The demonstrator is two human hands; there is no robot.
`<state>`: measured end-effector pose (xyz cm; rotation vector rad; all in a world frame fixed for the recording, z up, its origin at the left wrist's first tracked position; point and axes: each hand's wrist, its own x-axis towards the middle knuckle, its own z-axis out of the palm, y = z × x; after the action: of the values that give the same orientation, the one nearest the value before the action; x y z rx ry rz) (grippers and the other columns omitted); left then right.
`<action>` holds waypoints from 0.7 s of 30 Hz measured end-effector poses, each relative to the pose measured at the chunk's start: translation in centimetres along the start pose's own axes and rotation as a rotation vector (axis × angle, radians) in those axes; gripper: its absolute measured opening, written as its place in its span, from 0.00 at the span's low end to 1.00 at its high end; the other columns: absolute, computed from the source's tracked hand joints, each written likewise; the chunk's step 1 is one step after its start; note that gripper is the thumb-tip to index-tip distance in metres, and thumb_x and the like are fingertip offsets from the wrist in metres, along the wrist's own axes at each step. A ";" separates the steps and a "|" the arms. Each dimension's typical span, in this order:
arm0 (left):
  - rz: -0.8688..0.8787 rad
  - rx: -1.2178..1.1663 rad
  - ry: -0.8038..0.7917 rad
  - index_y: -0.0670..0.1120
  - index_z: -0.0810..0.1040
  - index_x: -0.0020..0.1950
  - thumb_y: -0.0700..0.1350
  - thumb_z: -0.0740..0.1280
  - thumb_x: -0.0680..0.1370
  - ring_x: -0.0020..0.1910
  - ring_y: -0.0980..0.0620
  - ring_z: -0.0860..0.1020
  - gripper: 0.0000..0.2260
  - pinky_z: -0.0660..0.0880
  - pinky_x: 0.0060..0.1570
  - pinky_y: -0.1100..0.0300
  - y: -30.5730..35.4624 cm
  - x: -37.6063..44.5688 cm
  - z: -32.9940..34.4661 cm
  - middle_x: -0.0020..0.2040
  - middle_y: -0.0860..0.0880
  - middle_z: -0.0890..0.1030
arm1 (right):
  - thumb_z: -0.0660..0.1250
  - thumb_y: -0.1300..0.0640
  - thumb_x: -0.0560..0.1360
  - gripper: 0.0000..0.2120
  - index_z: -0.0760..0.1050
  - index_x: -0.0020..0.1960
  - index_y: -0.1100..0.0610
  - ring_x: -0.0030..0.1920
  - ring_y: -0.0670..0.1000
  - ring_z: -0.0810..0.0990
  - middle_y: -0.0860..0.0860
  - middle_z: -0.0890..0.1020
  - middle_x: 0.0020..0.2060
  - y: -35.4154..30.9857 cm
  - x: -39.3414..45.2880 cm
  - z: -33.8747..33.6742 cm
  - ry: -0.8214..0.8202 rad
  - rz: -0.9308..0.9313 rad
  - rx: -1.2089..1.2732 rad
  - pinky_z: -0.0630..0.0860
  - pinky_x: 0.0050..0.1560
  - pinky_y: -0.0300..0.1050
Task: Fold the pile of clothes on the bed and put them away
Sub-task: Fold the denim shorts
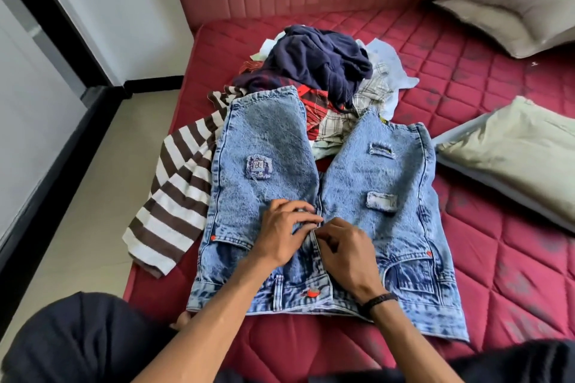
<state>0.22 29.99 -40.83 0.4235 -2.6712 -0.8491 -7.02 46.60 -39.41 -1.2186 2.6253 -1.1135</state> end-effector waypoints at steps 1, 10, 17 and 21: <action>-0.008 0.028 -0.006 0.62 0.84 0.60 0.56 0.70 0.78 0.61 0.52 0.66 0.11 0.59 0.57 0.59 0.0 0.0 0.0 0.64 0.60 0.78 | 0.72 0.58 0.73 0.07 0.86 0.47 0.50 0.37 0.49 0.81 0.43 0.83 0.42 -0.2 -0.3 -0.3 -0.027 -0.033 0.013 0.79 0.36 0.49; -0.078 0.204 -0.064 0.64 0.84 0.56 0.63 0.70 0.77 0.65 0.50 0.66 0.10 0.62 0.62 0.51 1.2 0.2 -0.1 0.67 0.59 0.74 | 0.70 0.59 0.74 0.06 0.84 0.44 0.50 0.38 0.45 0.80 0.42 0.81 0.42 -1.1 -3.8 -3.0 -0.157 -0.155 -0.025 0.77 0.38 0.42; -0.017 0.303 -0.389 0.72 0.59 0.78 0.76 0.44 0.73 0.83 0.49 0.45 0.33 0.47 0.77 0.38 1.0 -1.9 -2.2 0.84 0.58 0.48 | 0.67 0.55 0.70 0.05 0.78 0.45 0.47 0.35 0.46 0.75 0.41 0.76 0.39 -1.2 -3.6 -2.1 -0.215 -0.080 -0.107 0.77 0.33 0.48; -0.030 0.464 -0.473 0.72 0.42 0.80 0.75 0.38 0.73 0.82 0.45 0.34 0.34 0.37 0.77 0.30 1.2 -2.1 -1.8 0.83 0.55 0.36 | 0.67 0.60 0.66 0.06 0.78 0.40 0.51 0.33 0.48 0.76 0.43 0.79 0.36 -1.4 -3.8 -2.0 -0.170 -0.093 -0.074 0.76 0.32 0.47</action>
<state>2.61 30.74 -39.11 0.4032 -3.3187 -0.3525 -4.10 49.75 -37.96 -1.3948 2.5273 -0.8880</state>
